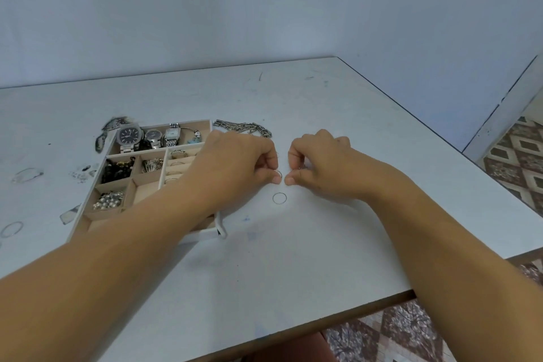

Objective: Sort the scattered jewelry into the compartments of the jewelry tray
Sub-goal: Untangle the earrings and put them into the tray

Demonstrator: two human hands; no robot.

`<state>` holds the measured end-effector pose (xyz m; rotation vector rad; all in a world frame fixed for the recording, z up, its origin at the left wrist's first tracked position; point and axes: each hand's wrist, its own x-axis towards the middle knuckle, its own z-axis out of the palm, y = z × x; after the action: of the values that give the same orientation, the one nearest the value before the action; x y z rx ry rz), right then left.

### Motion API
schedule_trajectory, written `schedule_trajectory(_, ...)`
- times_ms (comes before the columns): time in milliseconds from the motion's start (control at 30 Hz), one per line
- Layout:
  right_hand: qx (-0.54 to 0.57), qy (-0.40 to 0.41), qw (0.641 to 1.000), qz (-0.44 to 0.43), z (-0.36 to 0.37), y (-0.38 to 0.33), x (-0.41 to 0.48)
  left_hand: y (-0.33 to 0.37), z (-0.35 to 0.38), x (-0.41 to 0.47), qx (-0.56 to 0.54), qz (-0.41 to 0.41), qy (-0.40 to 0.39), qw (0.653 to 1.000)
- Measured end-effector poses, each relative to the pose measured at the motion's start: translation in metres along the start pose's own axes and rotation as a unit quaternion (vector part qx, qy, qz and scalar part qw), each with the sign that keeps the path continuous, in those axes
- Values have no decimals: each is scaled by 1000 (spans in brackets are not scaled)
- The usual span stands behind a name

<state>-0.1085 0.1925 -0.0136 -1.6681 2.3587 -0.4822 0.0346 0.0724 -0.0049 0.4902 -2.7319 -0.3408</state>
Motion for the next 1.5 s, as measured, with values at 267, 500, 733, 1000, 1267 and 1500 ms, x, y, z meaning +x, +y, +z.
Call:
schedule_trajectory(267,88,78,992,-35,0,-9,-10,-13,-17,-15,27,42,51,997)
schedule_trajectory(500,53,109,992,-25,2,-23,-10,-24,-29,-34,29,37,70,996)
schedule_trajectory(733,21,130,987,-95,-6,-44,-3,-38,-47,-52,38,26,109,993)
schedule_trajectory(1000,4,159,960,-232,5,-85,19,-67,-69,-79,37,-30,126,991)
schedule_trajectory(1267,32,179,951,-251,30,-99,30,-82,-64,-96,-26,-25,107,994)
schedule_trajectory(1500,29,183,943,-278,42,-100,23,-84,-55,-99,-47,6,95,994)
